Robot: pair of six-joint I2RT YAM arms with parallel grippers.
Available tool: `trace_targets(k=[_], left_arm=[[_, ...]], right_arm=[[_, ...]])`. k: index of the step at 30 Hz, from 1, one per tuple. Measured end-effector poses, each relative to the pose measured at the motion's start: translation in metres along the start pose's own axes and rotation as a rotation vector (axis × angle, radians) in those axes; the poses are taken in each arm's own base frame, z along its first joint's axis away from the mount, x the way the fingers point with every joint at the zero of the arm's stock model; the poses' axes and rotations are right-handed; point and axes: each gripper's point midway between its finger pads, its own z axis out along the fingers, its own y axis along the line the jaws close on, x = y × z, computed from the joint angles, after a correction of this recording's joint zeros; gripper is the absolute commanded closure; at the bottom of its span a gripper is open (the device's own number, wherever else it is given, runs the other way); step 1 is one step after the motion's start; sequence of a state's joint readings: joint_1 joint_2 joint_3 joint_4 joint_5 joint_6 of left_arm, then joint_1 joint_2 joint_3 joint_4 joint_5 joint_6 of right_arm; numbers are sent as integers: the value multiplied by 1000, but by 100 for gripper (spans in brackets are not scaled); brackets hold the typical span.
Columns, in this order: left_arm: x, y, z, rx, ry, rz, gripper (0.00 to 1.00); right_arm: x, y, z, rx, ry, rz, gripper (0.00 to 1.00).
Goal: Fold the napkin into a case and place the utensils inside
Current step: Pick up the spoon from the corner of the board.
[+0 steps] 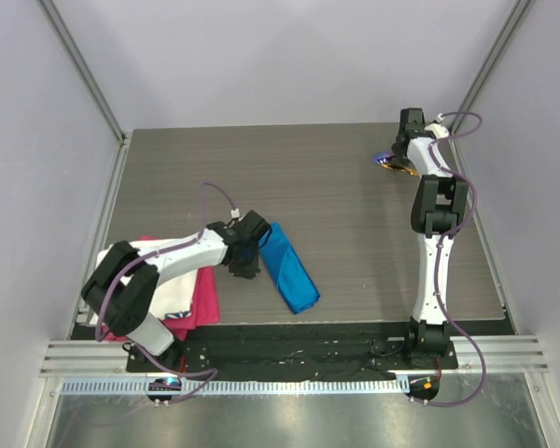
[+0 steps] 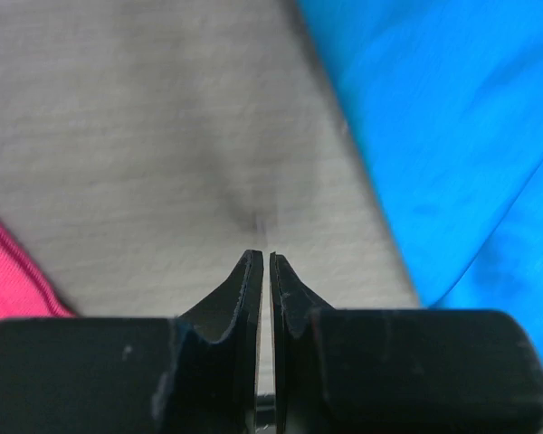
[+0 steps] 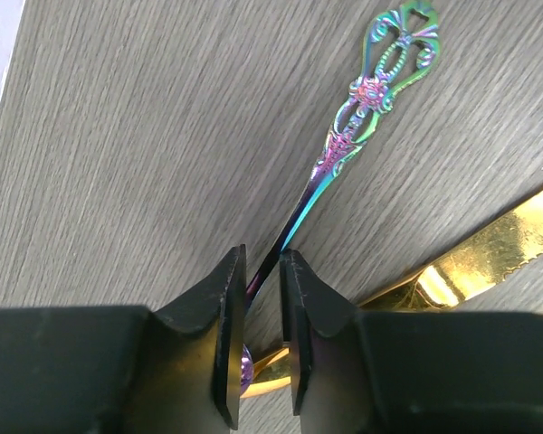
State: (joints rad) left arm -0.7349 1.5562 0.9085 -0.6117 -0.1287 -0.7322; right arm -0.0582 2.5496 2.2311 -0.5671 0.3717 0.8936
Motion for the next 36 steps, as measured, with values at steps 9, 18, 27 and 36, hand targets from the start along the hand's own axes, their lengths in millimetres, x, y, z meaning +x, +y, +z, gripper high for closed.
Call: trace_targets(k=[9, 18, 27, 36], left_arm=[[-41, -21, 26, -12, -22, -34, 90], [-86, -43, 35, 12, -78, -65, 90], [-124, -84, 55, 92, -98, -74, 90], [-161, -101, 24, 136, -196, -70, 51]], right_arm=[[1, 2, 0, -13, 9, 12, 99], [3, 6, -3, -90, 97, 22, 99], [10, -3, -18, -199, 221, -4, 99], [14, 12, -33, -361, 299, -4, 99]])
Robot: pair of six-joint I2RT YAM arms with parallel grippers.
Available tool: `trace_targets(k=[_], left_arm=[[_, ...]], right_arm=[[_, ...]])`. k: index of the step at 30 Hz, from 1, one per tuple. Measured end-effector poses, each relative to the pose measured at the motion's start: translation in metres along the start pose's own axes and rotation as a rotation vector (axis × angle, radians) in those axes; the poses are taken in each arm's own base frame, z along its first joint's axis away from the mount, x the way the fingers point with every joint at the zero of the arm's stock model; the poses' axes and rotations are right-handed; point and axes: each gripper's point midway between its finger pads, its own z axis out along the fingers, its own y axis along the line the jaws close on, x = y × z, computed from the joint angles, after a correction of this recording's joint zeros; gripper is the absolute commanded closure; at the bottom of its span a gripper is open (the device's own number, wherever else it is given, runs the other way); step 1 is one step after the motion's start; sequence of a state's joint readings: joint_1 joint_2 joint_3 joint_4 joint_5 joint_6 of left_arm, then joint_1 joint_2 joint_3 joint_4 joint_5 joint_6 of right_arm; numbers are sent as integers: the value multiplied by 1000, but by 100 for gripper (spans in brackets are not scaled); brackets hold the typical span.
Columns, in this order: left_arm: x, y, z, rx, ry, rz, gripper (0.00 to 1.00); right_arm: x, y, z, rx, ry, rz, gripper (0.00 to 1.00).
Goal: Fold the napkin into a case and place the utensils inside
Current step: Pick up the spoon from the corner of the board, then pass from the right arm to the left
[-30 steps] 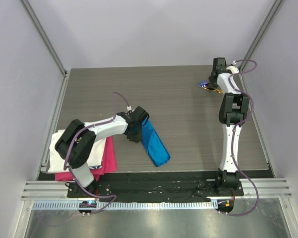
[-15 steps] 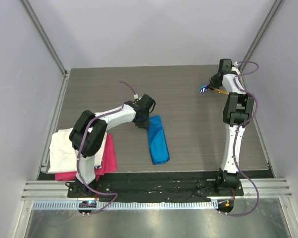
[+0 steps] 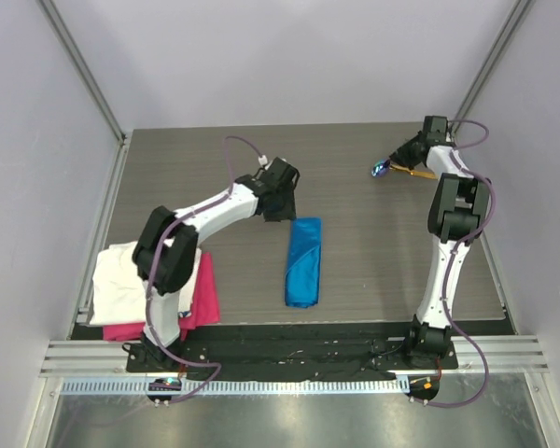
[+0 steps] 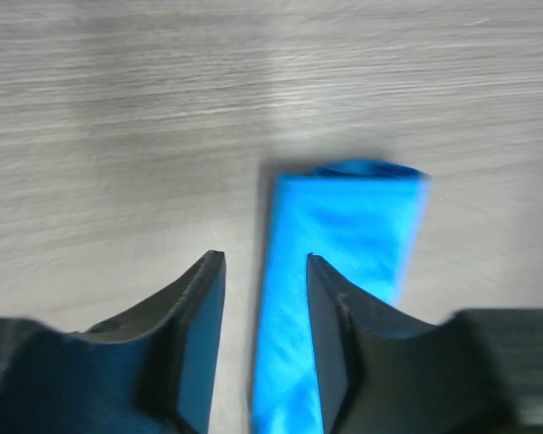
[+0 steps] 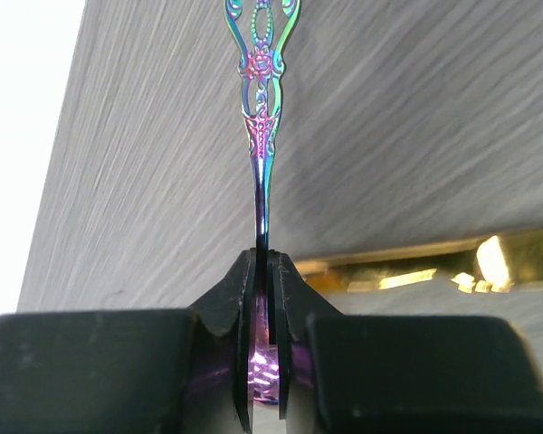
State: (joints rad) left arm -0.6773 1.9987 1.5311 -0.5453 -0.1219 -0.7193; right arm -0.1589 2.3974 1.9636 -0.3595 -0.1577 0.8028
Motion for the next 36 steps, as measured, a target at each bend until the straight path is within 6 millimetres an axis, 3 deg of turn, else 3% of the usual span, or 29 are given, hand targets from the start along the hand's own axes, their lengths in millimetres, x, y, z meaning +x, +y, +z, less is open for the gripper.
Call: trace_targets(k=[2, 5, 9, 11, 15, 19, 21, 26, 31, 36], left_arm=[[-11, -4, -28, 37, -37, -7, 44], [-28, -22, -80, 172, -88, -21, 42], [-37, -55, -145, 432, -96, -46, 42], [-33, -65, -162, 546, -80, -67, 41], [1, -64, -179, 697, 27, -141, 37], [27, -64, -194, 817, 106, -210, 34], [34, -64, -205, 878, 112, -235, 33], [47, -58, -247, 1019, 62, -273, 30], [42, -59, -294, 1136, -23, -255, 32], [44, -52, -297, 1100, -57, -227, 32]], right_arm=[[11, 2, -11, -43, 27, -1, 99], [31, 11, -38, -135, 71, 3, 99], [71, 40, -102, -342, 135, 11, 99], [95, 61, -133, -467, 172, -15, 99], [176, 101, -207, -756, 308, -102, 99], [267, 120, -278, -1018, 496, -177, 99], [293, 123, -305, -1114, 563, -191, 99], [310, 127, -336, -1200, 649, -116, 99], [330, 136, -361, -1271, 702, -126, 99], [342, 146, -379, -1316, 744, -133, 99]])
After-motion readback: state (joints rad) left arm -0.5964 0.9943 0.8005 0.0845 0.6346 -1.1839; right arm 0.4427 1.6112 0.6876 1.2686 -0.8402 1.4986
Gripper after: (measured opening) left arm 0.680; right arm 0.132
